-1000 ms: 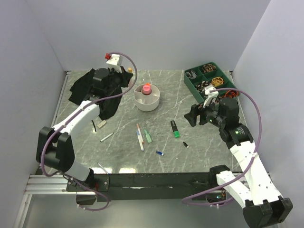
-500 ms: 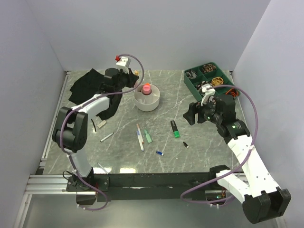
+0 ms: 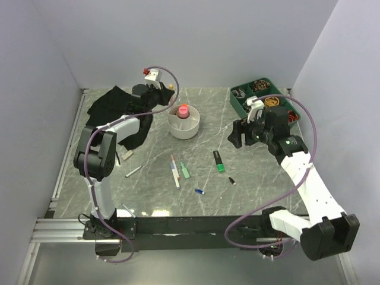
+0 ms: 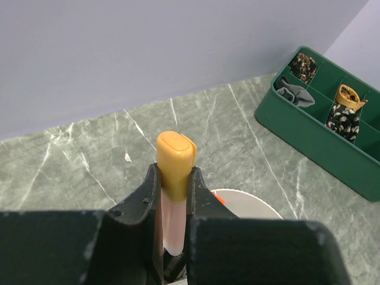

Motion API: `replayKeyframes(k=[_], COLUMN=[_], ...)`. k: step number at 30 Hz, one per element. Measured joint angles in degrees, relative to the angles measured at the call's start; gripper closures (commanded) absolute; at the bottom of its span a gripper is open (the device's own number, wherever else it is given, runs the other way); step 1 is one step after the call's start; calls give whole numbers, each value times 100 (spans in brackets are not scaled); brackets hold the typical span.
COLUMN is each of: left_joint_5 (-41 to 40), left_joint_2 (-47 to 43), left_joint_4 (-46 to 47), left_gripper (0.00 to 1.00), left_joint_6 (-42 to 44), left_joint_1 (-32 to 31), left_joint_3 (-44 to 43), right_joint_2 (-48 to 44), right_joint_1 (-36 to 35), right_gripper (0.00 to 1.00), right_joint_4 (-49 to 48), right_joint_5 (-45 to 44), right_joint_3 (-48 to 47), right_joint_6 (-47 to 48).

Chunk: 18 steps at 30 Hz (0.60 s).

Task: Sort the stationery into containers
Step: Place the pen in the storage box.

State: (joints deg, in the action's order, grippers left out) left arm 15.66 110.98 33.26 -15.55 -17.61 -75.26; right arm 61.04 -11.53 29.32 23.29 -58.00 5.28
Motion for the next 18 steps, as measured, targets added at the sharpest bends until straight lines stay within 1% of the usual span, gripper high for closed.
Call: replayKeyframes(k=[10,15,18], left_joint_5=[13,-4,-26], left_joint_2=[52,52,52], left_joint_4=[208,188,153], left_gripper=[99,99,98], left_joint_6=[-269,-321,-315], left_joint_1=[-22,-42,-48], left_joint_3=[208,345,415], right_joint_2=[815,962,960], right_joint_1=[0,-81,-138], right_gripper=[18,18,18], right_joint_4=[166,155,138], right_joint_5=[-79,-98,-96], right_joint_3=[-739,-796,-793], right_joint_6=[188,190,188])
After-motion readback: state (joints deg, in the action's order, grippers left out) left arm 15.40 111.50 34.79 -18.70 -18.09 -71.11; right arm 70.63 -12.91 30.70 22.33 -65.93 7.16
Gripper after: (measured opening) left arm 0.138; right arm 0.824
